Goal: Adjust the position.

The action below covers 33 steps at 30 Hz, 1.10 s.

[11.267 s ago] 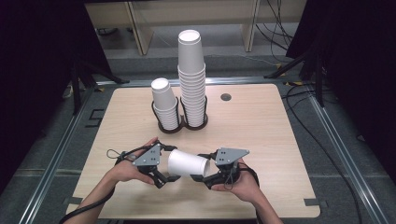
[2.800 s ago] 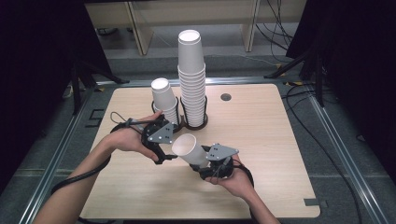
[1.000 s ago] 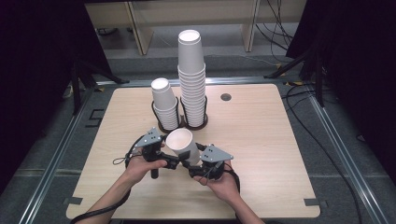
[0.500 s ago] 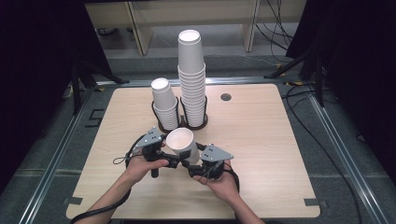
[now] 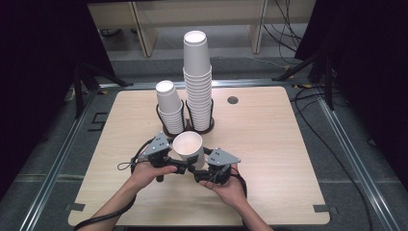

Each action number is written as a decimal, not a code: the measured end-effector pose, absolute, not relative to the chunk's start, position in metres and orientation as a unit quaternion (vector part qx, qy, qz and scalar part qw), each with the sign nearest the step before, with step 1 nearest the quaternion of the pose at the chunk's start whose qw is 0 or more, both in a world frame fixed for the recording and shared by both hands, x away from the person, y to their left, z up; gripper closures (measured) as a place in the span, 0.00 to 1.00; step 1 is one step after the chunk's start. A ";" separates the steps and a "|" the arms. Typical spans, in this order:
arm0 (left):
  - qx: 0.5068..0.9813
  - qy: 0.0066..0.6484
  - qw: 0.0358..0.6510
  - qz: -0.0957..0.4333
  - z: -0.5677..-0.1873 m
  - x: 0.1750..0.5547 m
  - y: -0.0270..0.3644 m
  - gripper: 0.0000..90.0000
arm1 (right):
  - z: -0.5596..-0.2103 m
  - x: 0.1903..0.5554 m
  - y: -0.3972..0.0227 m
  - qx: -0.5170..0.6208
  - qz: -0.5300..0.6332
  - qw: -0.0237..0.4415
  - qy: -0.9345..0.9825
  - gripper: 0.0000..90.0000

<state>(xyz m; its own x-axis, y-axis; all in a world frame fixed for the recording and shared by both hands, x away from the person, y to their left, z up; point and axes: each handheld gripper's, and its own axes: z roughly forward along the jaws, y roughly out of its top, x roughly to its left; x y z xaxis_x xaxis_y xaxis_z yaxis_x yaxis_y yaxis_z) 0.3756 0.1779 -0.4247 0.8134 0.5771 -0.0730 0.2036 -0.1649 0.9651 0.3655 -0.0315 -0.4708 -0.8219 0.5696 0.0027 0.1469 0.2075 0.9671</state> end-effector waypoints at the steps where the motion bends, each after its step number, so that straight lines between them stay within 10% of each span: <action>1: 0.749 0.255 0.588 0.166 -0.425 0.375 0.177 0.10 | -0.471 0.365 -0.032 0.240 0.578 0.185 0.758 0.26; 33: 0.741 0.294 0.540 0.271 -0.424 0.366 0.232 0.13 | -0.469 0.355 -0.106 0.304 0.558 0.192 0.748 0.17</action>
